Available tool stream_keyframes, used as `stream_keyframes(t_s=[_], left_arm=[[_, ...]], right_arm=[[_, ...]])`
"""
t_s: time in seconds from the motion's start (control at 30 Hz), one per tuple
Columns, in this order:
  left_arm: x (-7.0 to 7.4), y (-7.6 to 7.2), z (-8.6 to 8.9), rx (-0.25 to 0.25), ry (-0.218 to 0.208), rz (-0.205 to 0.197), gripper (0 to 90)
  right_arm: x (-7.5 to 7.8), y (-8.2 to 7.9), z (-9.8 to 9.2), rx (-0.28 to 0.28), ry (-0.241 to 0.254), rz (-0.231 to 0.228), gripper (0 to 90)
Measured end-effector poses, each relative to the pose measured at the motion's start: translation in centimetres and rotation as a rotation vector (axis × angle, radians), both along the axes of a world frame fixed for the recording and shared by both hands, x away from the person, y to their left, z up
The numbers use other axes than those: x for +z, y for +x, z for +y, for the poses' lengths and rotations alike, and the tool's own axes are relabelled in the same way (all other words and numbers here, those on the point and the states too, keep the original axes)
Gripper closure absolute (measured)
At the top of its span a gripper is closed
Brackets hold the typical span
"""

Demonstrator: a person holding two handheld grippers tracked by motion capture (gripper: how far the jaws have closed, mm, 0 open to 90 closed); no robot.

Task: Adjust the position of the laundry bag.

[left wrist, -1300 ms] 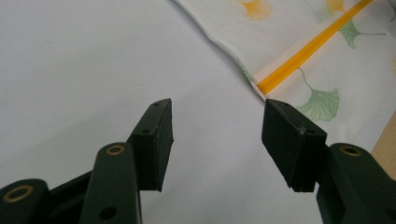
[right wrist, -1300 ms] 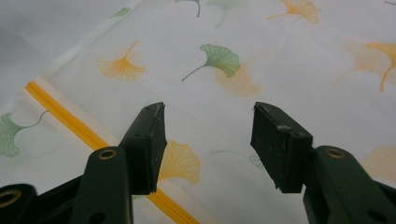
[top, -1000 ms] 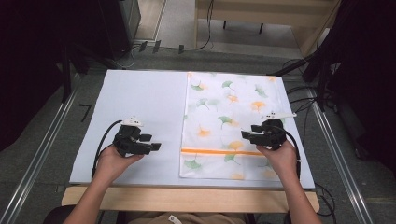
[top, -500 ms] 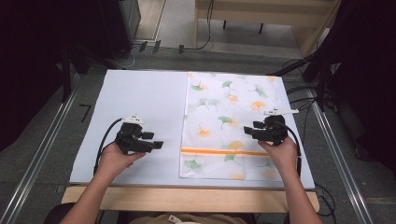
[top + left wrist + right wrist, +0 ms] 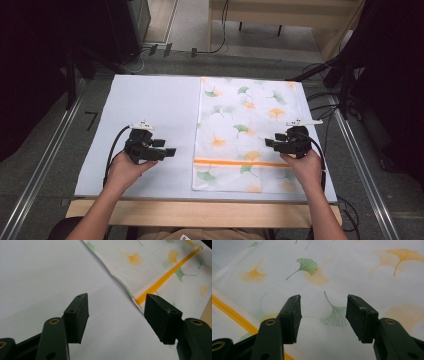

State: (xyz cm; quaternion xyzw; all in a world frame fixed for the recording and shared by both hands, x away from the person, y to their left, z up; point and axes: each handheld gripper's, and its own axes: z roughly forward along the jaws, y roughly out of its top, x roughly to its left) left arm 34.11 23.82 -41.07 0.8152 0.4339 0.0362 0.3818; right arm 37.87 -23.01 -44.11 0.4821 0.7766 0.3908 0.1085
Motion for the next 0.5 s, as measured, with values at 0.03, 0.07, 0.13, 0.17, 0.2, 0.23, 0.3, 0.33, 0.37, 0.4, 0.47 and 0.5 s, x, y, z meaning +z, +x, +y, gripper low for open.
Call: stream_keyframes(t_s=[0.03,0.07,0.13,0.17,0.2,0.23,0.3,0.33,0.37,0.4,0.47,0.5], left_arm=[[0.0,0.1,0.0,-0.005,0.009,-0.002,35.4],[0.0,0.1,0.0,-0.005,0.009,-0.002,35.4],[-0.1,0.3,-0.1,-0.014,0.021,0.001,34.4],[-0.1,0.6,-0.3,-0.025,0.02,0.002,34.4],[-0.1,0.6,-0.3,-0.025,0.02,0.002,34.4],[-0.2,0.7,-0.4,-0.028,0.015,-0.002,34.4],[-0.3,1.0,-0.7,-0.036,0.005,0.003,35.6],[-0.3,1.1,-0.9,-0.043,0.013,0.004,35.6],[-0.4,1.1,-1.1,-0.054,0.022,0.006,35.8],[-0.5,1.2,-1.3,-0.058,0.032,0.008,35.8],[-0.6,1.2,-1.6,-0.058,0.035,0.01,36.2],[-0.6,1.1,-1.8,-0.057,0.035,0.008,38.0]], right_arm=[[-0.1,0.0,0.0,-0.003,-0.004,0.005,47.3],[-0.2,0.0,0.0,-0.001,-0.012,0.008,47.4],[-0.3,0.1,-0.1,0.002,-0.023,0.007,47.4],[-0.4,0.1,-0.1,-0.008,-0.023,0.011,50.7],[-0.4,0.1,-0.1,-0.008,-0.023,0.011,50.7],[-0.5,0.1,-0.1,-0.016,-0.03,0.008,50.9],[-0.6,0.0,-0.2,-0.015,-0.039,0.007,52.1],[-0.6,0.0,-0.2,-0.015,-0.039,0.007,52.1],[-0.6,-0.1,-0.2,-0.016,-0.044,0.01,51.9],[-0.6,-0.1,-0.3,-0.017,-0.046,0.007,51.0],[-0.7,-0.3,-0.5,-0.018,-0.051,0.009,49.8],[-0.8,-0.6,-0.6,-0.018,-0.047,0.015,48.9]])
